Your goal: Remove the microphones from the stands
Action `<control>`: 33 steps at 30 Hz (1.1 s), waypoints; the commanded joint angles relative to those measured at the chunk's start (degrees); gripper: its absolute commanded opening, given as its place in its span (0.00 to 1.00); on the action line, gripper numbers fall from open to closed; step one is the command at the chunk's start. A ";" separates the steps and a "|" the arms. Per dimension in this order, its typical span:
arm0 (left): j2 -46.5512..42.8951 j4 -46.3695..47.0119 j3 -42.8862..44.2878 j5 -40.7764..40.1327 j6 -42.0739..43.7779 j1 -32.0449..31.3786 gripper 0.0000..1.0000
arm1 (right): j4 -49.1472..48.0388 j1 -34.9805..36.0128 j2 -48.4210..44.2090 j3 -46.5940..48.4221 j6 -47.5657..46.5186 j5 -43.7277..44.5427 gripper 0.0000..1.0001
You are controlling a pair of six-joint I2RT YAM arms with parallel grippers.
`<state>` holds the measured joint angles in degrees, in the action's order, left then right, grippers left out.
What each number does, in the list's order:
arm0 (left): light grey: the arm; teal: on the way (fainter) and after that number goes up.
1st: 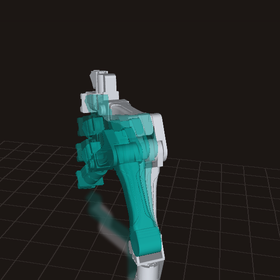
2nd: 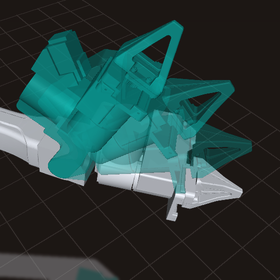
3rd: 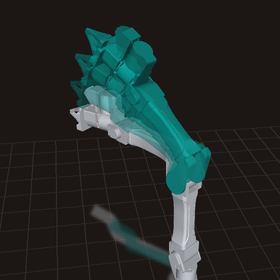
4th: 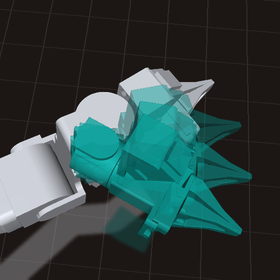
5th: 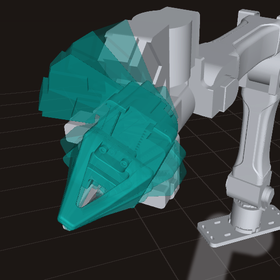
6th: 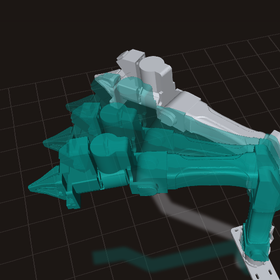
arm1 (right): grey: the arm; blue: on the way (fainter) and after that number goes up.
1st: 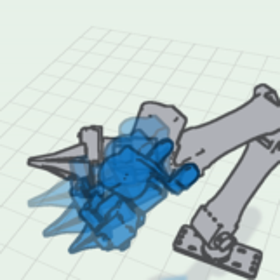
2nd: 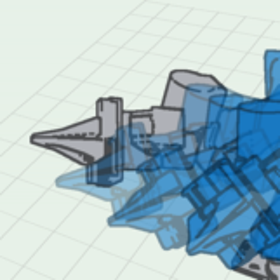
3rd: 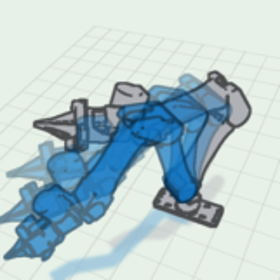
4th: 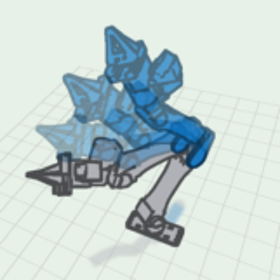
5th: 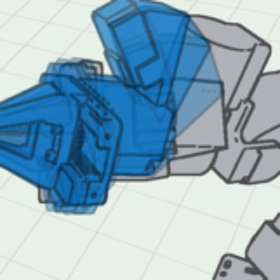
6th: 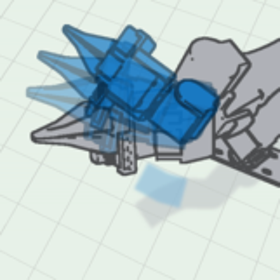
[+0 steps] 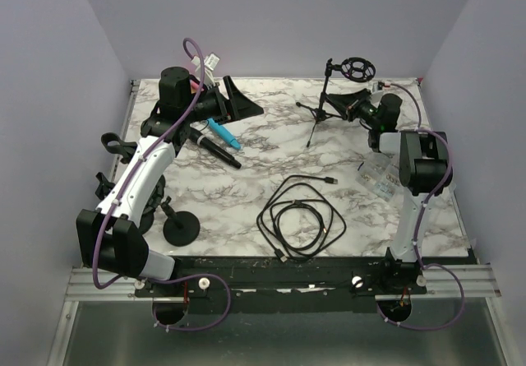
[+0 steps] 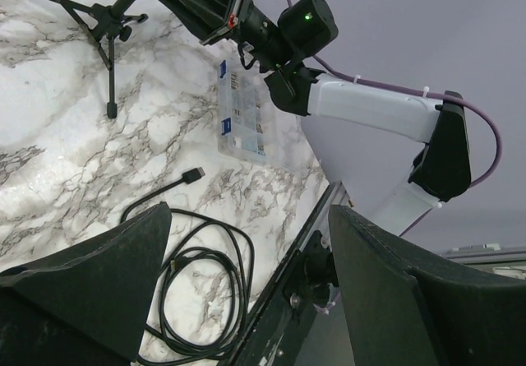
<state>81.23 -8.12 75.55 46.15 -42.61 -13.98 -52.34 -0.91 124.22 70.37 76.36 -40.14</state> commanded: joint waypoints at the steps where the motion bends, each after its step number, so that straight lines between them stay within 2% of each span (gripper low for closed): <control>1: -0.56 1.18 -0.49 1.38 0.24 0.27 0.79 | 14.27 0.82 0.90 -0.82 -14.17 5.78 0.01; 8: 0.15 1.00 -0.40 1.40 0.36 0.37 0.79 | 17.61 3.08 -2.55 -3.04 -24.31 12.97 0.01; 21: 0.57 1.55 -0.68 1.80 -0.34 2.23 0.79 | 13.39 5.70 -7.02 -8.76 -36.10 22.36 0.01; 33: 0.42 3.27 -1.37 2.58 -1.73 3.17 0.79 | 14.92 14.51 -12.72 -10.60 -54.06 37.36 0.01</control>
<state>81.60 -6.61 74.74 47.05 -43.99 -11.20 -46.35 10.83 111.13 62.50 32.34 -10.50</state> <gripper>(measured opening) 0.792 0.162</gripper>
